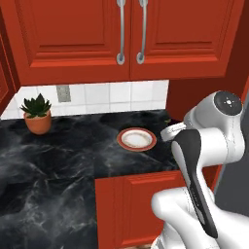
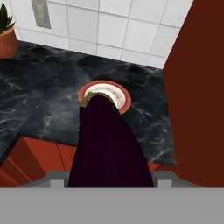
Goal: Pick eggplant from the fridge and place it on the plate on the counter.
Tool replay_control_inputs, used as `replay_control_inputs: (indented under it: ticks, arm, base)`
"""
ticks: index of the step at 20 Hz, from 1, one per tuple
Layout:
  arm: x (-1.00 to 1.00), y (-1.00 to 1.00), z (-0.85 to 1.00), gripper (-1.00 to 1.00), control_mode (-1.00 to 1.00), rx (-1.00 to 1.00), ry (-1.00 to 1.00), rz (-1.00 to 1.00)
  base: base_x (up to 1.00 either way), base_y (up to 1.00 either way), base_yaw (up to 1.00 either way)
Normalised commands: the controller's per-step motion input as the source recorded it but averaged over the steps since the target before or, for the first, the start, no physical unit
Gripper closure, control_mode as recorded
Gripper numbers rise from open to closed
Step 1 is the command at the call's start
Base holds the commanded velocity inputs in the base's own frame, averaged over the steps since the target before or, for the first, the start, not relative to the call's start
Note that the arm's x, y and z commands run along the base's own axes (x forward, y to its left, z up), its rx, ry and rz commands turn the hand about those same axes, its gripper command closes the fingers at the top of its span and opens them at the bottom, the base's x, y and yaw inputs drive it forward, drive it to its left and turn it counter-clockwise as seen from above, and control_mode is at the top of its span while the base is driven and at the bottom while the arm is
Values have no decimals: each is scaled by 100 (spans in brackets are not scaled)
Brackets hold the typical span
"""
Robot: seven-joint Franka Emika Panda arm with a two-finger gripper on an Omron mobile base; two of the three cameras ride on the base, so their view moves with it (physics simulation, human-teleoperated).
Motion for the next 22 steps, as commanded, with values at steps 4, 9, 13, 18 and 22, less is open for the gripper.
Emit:
replay_control_inputs:
  ticks: [4, 9, 13, 18, 22]
  arm:
    - [0, 0, 0, 100, 100, 0, 0, 0]
    - [0, 0, 0, 100, 100, 0, 0, 0]
    - [0, 0, 0, 100, 100, 0, 0, 0]
    - [0, 0, 0, 100, 100, 0, 0, 0]
    - [3, 6, 0, 100, -100, 0, 1, -1]
  base:
    - [40, 32, -7]
    - [43, 24, -6]
    - [38, 27, -6]
    - [33, 29, -6]
    - [14, 21, -4]
